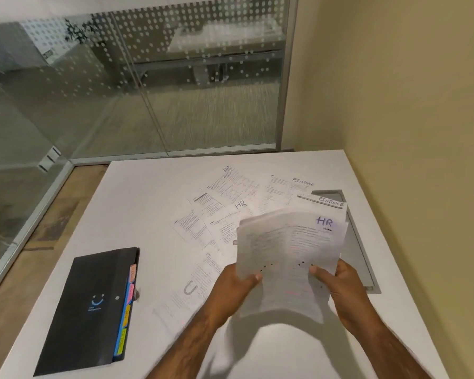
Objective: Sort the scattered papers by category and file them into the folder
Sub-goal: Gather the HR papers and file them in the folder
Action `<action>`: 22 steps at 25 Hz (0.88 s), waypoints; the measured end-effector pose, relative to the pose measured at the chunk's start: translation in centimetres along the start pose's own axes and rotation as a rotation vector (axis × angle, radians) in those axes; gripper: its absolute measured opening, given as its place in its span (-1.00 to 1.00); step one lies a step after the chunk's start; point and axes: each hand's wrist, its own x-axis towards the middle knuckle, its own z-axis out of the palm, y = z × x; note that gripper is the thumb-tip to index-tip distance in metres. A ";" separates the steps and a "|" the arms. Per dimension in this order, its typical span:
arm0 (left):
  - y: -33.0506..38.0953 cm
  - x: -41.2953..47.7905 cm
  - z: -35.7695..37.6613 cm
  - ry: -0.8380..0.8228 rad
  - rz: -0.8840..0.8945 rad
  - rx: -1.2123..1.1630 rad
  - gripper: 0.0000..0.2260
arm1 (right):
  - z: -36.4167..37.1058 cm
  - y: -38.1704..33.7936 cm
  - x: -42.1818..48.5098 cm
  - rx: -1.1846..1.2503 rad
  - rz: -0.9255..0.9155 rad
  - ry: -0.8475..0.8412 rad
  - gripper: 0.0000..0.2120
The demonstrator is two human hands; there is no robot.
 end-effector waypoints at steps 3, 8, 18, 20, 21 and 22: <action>-1.0 0.2 0.3 0.109 0.035 0.007 -0.80 | 1.2 0.7 -0.2 -0.026 -0.041 0.030 -0.78; -4.3 -0.7 0.3 0.190 0.025 -0.057 -0.74 | 0.9 3.4 -0.8 -0.183 -0.078 0.009 -0.75; -7.8 -0.9 0.6 0.131 0.061 0.016 -0.78 | 0.8 5.2 -0.5 -0.385 -0.058 -0.025 -0.85; -9.0 -0.5 0.9 0.122 0.050 0.075 -0.84 | 1.1 5.8 -0.4 -0.436 0.012 0.001 -0.86; -9.1 -0.3 1.0 0.139 0.023 0.081 -0.85 | 1.2 6.3 -0.2 -0.444 0.033 0.014 -0.84; -8.9 0.0 1.0 0.162 -0.009 0.068 -0.87 | 1.3 6.4 -0.1 -0.428 0.040 0.019 -0.88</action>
